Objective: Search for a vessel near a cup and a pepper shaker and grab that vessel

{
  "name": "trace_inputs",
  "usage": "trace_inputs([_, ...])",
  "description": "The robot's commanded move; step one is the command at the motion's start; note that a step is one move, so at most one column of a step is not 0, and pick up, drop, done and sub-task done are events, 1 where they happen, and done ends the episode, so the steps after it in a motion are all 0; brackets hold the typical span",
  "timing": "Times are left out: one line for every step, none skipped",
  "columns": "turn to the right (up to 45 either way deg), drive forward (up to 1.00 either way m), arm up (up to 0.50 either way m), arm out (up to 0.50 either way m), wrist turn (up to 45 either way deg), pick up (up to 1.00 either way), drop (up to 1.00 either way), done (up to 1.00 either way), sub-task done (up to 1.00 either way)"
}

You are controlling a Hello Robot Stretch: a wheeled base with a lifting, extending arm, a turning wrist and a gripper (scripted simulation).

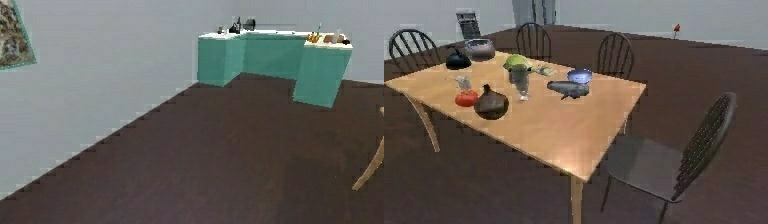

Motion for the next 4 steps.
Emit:
trace_inputs([27.0, 0.00, 0.00, 0.00, 0.0, 0.00, 0.00, 0.00, 0.00])
trace_inputs([0.0, 0.45, 0.00, 0.00, 0.0, 0.00, 0.00, 0.00, 0.00])
trace_inputs([45.0, 0.00, 0.00, 0.00, 0.0, 0.00, 0.00, 0.00, 0.00])
trace_inputs([-45.0, 0.00, 0.00, 0.00, 0.0, 0.00, 0.00, 0.00, 0.00])
